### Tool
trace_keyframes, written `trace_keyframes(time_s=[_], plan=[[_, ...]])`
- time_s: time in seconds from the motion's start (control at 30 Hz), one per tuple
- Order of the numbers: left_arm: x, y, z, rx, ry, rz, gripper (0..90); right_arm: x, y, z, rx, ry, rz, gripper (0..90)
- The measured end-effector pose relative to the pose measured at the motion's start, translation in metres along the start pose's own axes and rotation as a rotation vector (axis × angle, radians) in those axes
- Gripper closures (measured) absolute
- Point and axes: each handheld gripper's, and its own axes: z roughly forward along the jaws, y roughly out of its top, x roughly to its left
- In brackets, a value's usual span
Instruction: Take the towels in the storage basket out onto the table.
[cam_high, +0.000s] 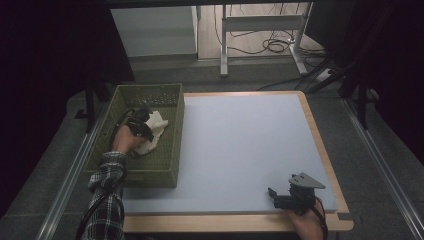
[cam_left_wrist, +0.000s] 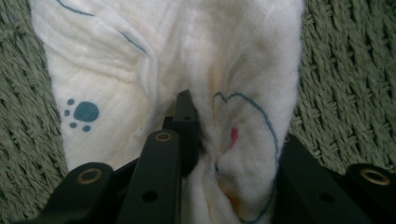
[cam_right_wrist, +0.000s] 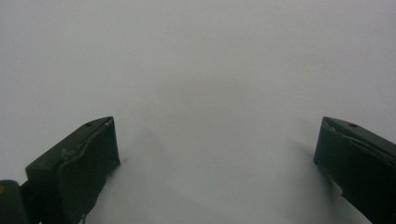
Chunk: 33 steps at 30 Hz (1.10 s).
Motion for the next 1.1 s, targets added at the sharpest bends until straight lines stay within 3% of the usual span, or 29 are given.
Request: trace_keyframes(time_s=[0.17,0.73,1.1], plan=[[0.003,-0.001,-0.007,-0.038,-0.006,-0.011,76.2,0.0,0.0,0.0,0.0,0.0,0.0,0.0],[-0.001,-0.024,-0.073,-0.246,-0.048,-0.008,76.5,0.0,0.0,0.0,0.0,-0.001,-0.001,0.0],[-0.013,-0.033,-0.109,-0.329,-0.032,0.054,76.3,0.0,0.0,0.0,0.001,0.0,0.0,0.0]])
